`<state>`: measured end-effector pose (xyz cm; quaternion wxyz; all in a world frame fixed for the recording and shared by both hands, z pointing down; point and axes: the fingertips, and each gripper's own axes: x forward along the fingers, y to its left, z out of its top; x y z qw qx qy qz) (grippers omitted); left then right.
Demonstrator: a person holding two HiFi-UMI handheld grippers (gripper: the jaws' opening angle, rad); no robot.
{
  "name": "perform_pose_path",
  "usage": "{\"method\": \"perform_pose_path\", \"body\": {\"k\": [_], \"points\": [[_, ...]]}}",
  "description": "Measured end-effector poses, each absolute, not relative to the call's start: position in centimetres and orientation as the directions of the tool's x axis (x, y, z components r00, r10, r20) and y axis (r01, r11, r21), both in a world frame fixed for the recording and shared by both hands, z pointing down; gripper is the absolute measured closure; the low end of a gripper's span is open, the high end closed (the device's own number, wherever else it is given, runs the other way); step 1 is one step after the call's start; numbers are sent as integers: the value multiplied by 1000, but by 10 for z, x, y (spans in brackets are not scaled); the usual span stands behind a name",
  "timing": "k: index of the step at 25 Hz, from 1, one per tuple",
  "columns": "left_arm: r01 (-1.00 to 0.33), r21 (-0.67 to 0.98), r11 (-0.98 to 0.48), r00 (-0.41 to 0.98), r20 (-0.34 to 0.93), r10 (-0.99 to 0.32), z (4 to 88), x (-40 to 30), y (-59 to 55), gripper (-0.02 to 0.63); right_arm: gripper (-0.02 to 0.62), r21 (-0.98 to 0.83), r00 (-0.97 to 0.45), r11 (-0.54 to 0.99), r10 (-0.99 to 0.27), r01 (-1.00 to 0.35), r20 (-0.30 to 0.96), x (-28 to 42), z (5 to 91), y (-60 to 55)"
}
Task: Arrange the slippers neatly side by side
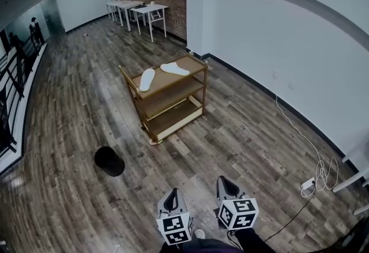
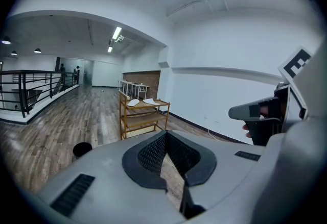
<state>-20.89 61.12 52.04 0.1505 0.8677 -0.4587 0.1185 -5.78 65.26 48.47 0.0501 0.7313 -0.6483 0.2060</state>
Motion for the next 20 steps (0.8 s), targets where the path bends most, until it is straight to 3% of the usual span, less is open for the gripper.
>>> {"method": "perform_pose_path", "body": {"k": [20], "points": [[-793, 150, -590, 603, 327, -728, 511, -172, 450, 606, 597, -182, 124, -197, -928, -963, 350, -25, 474, 497]]}}
